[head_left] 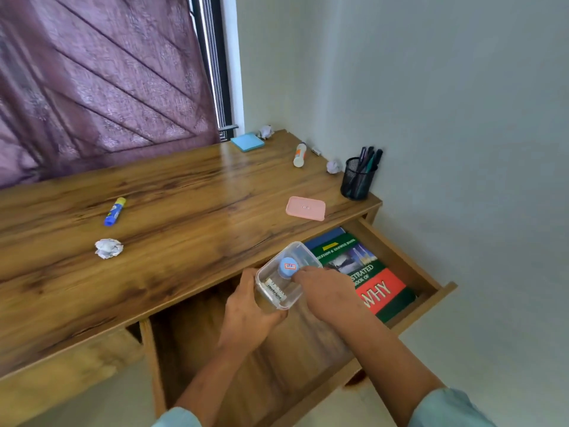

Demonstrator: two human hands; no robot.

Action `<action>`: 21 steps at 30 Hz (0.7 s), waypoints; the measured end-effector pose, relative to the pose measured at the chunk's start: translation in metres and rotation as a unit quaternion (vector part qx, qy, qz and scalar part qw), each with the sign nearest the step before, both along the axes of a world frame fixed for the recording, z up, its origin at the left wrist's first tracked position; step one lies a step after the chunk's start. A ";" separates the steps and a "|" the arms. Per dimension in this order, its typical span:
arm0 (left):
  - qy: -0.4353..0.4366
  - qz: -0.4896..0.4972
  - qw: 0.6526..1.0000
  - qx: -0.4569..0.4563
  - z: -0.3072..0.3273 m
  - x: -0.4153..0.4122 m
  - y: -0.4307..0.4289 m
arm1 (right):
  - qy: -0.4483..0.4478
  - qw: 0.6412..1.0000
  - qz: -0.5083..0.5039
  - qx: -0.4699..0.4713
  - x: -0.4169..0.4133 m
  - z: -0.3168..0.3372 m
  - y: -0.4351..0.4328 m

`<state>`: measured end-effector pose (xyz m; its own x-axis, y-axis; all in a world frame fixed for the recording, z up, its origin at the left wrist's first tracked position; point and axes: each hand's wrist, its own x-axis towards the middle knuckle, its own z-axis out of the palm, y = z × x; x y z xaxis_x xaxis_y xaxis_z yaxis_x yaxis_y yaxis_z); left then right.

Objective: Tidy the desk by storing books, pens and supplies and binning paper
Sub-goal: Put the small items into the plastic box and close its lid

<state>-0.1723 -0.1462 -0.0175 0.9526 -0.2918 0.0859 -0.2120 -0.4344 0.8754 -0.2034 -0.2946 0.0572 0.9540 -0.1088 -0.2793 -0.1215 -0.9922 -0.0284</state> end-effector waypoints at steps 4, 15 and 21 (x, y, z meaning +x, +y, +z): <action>0.004 0.037 0.999 -0.017 0.005 -0.004 -0.011 | 0.023 0.999 0.035 -0.009 0.008 0.010 -0.014; -0.017 0.147 0.988 -0.034 0.014 0.077 -0.013 | -0.131 0.984 0.115 0.034 0.072 0.022 -0.004; -0.003 0.167 0.986 -0.010 0.001 0.126 -0.030 | -0.165 0.978 0.092 0.089 0.108 0.024 -0.032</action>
<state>-0.0465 -0.1758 -0.0161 0.9948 0.0390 0.0943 -0.0656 -0.4633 0.8838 -0.0958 -0.3267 0.0816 0.9943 0.0954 0.0485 0.1035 -0.9721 -0.2103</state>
